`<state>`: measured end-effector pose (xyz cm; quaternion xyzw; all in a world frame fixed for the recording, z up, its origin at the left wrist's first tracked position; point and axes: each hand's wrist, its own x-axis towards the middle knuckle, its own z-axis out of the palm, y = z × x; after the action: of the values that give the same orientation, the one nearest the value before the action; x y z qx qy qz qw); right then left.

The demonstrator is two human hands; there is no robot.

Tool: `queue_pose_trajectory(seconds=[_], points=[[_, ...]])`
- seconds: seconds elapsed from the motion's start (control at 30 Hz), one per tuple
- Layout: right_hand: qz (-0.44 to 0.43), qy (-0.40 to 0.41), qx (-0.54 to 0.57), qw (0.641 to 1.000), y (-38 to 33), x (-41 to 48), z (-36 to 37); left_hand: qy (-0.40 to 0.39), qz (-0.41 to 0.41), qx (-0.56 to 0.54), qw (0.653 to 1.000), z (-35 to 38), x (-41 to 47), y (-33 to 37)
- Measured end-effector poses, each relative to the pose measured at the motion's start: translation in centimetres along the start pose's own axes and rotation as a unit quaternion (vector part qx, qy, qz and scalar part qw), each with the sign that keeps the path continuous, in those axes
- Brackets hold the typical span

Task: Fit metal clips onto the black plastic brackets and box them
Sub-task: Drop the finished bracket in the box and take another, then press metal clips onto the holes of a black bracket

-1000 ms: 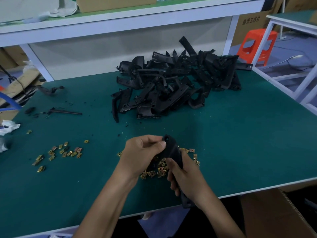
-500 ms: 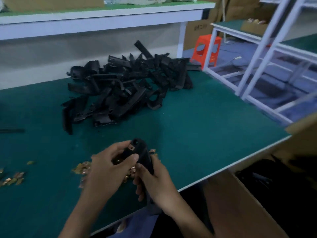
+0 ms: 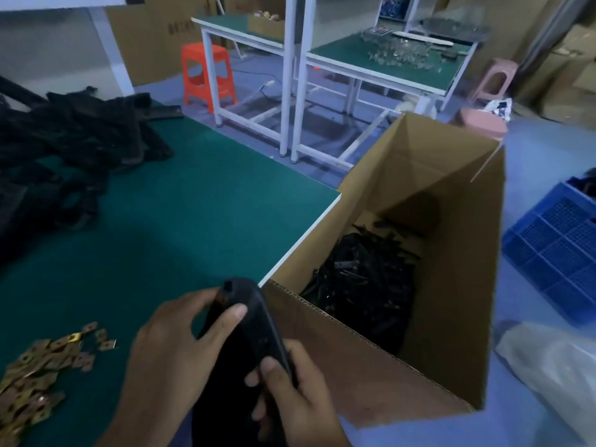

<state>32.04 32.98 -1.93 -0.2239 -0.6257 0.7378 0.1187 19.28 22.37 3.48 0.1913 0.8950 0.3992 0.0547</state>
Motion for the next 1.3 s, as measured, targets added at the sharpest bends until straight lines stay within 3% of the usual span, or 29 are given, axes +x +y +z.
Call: queue_pose_trajectory(seconds=[0.1,0.23,0.33,0.5,0.67,0.8,0.9,0.97,1.1,1.2,1.3], points=[[0.017,0.125,0.104,0.987,-1.6,3.0,-4.3,-0.007,0.025,-0.025,0.999,0.2,-0.1,0.4],[0.106,0.263,0.275,0.919,-2.6,8.7,-10.8,0.008,0.024,-0.025,0.999,-1.1,-0.4,-2.1],[0.161,0.297,0.302,0.891,-1.0,10.2,-11.3,0.018,-0.003,-0.006,1.0,-2.6,-1.3,-4.1],[0.105,0.187,0.152,0.965,0.2,10.2,-5.8,0.061,-0.057,-0.031,0.996,-5.3,-3.2,-8.1],[0.004,0.038,0.013,0.999,-1.6,11.3,3.6,0.202,-0.125,-0.031,0.971,-9.0,-5.7,-11.7],[-0.074,-0.119,-0.178,0.974,-3.4,13.9,10.4,0.278,-0.172,-0.016,0.945,-11.3,-8.0,-14.2],[-0.104,-0.205,-0.236,0.944,-4.6,17.0,16.4,0.318,-0.178,-0.029,0.931,-12.3,-9.8,-15.2],[-0.172,-0.239,-0.322,0.9,-5.1,19.3,20.6,0.334,-0.184,-0.027,0.924,-12.3,-10.8,-15.8],[-0.353,-0.3,-0.531,0.71,-5.2,23.0,28.4,0.367,-0.203,-0.025,0.907,-11.8,-12.4,-16.8],[-0.357,-0.33,-0.623,0.612,-4.9,24.7,32.8,0.393,-0.203,-0.01,0.897,-11.3,-13.2,-17.1],[-0.302,-0.357,-0.685,0.559,-4.4,25.6,35.3,0.412,-0.206,-0.007,0.888,-11.3,-14.0,-17.3]])
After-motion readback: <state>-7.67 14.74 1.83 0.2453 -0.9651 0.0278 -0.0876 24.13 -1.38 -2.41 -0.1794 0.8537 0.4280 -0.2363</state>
